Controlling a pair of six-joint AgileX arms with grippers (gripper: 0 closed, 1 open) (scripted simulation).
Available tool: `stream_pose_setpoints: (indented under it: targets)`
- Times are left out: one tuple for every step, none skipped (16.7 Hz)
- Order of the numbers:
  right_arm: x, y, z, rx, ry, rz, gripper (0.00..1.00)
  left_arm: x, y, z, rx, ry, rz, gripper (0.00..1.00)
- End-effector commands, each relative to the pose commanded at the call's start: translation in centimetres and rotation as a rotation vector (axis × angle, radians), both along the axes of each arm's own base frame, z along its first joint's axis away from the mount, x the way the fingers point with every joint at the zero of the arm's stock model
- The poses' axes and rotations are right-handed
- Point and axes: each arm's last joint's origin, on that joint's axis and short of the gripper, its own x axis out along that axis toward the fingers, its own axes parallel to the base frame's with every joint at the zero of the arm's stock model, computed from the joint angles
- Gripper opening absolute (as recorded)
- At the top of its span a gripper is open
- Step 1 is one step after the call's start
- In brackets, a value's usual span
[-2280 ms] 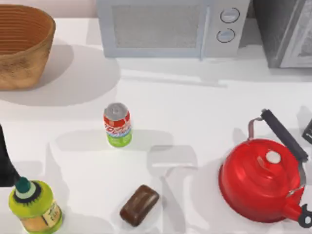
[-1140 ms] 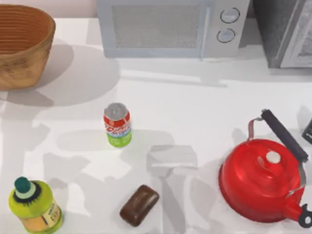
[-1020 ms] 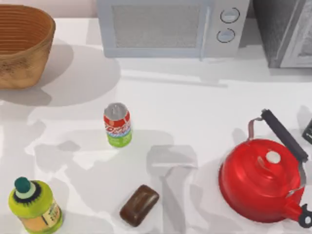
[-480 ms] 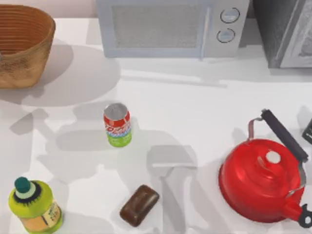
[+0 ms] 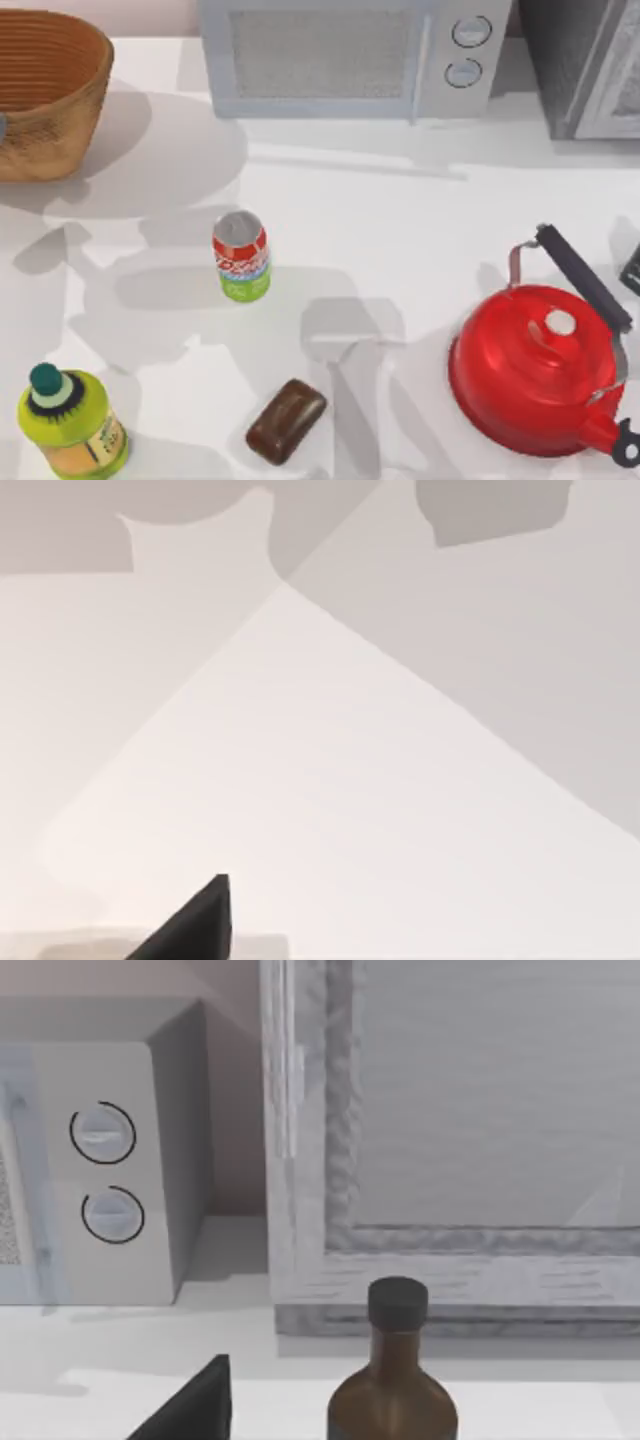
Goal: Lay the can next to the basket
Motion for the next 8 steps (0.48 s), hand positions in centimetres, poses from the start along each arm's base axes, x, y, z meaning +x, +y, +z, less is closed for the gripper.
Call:
stream_pose_setpoints:
  targets:
    - [0.0,0.0,0.0,0.000,0.000,0.000,1.00,0.0,0.0,-0.8,0.000,-0.001,0.000,1.00]
    - [0.0,0.0,0.0,0.000,0.000,0.000,1.00,0.1,0.0,-1.7,0.001,-0.006,0.000,1.00]
    - [0.0,0.0,0.0,0.000,0.000,0.000,1.00,0.1,0.1,-2.7,0.002,-0.010,0.000,1.00]
    - [0.0,0.0,0.0,0.000,0.000,0.000,1.00,0.1,0.1,-3.6,0.002,-0.010,0.000,1.00]
    - [0.0,0.0,0.0,0.000,0.000,0.000,1.00,0.0,0.1,-4.3,0.001,-0.007,0.000,1.00]
    - [0.0,0.0,0.0,0.000,0.000,0.000,1.00,0.0,0.1,-4.7,0.001,-0.004,-0.001,1.00]
    - [0.0,0.0,0.0,0.000,0.000,0.000,1.00,0.0,0.1,-4.8,0.001,-0.003,-0.001,1.00]
    - [0.0,0.0,0.0,0.000,0.000,0.000,1.00,0.0,0.1,-4.8,0.001,-0.003,-0.001,1.00]
